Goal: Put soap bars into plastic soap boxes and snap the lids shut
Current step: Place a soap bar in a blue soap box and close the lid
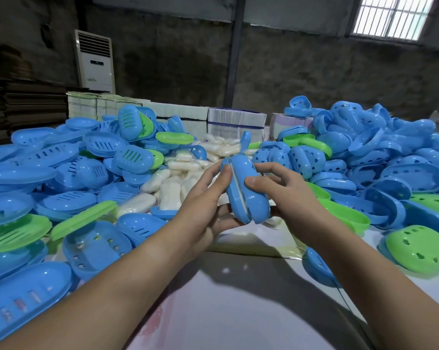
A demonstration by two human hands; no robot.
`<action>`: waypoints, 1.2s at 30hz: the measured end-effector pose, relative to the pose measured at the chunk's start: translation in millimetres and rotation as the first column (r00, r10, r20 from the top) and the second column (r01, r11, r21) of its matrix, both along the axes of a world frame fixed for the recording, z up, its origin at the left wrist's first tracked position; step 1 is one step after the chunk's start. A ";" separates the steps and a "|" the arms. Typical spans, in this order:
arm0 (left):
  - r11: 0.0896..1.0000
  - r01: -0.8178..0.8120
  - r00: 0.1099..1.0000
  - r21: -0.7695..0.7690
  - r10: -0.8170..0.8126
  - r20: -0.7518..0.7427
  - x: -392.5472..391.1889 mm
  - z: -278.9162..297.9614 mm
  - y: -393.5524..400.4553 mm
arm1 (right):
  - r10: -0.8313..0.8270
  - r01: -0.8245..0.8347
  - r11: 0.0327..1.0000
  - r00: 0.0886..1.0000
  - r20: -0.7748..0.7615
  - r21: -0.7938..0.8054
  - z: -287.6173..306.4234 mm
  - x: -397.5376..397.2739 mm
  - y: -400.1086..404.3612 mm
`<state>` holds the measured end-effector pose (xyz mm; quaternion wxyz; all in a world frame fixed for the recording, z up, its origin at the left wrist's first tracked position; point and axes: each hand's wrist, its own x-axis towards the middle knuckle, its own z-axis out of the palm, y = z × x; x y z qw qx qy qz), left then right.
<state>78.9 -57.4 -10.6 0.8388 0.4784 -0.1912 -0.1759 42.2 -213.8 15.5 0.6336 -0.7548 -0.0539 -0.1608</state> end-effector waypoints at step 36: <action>0.997 -0.076 0.983 0.023 0.071 0.171 2.8 -1.1 2.7 | -0.055 0.065 0.997 0.979 0.195 -0.047 -7.2 -3.5 8.3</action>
